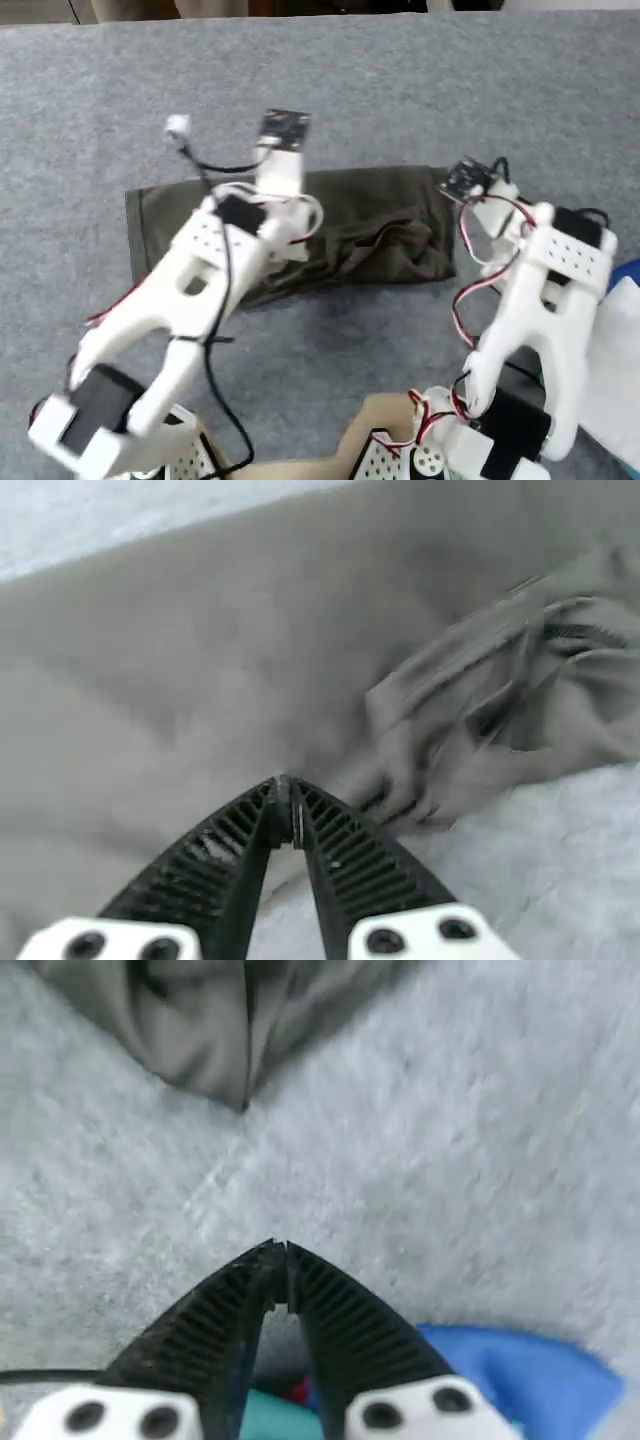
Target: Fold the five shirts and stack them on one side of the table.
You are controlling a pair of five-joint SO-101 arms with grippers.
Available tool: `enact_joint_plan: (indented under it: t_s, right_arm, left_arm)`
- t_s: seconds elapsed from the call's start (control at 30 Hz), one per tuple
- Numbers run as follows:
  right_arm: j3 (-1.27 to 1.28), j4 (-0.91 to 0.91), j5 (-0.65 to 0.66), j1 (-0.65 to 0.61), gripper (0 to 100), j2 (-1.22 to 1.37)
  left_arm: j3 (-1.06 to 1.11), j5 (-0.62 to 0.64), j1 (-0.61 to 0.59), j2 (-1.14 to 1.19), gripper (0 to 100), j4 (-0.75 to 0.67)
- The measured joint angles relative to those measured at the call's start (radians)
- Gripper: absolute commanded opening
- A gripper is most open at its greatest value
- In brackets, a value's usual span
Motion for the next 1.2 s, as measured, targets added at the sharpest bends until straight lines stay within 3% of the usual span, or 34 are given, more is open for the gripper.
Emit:
enact_joint_plan:
  t_s: [0.2, 0.57, 0.93, 1.2]
  right_arm:
    - [0.072, -0.057, -0.012, 0.060, 0.5, -0.002]
    - [0.086, -0.077, -0.046, 0.064, 0.5, -0.006]
    - [0.086, -0.092, -0.064, 0.064, 0.5, -0.008]
    - [0.086, -0.092, -0.064, 0.064, 0.5, -0.008]
  left_arm:
    - [-0.264, 0.100, 0.023, 0.325, 10, 0.014]
    - [-0.827, 0.193, 0.109, 0.727, 10, 0.350]
    - [-1.221, 0.195, 0.120, 0.833, 11, 0.698]
    - [-1.280, 0.195, 0.120, 0.833, 17, 0.776]
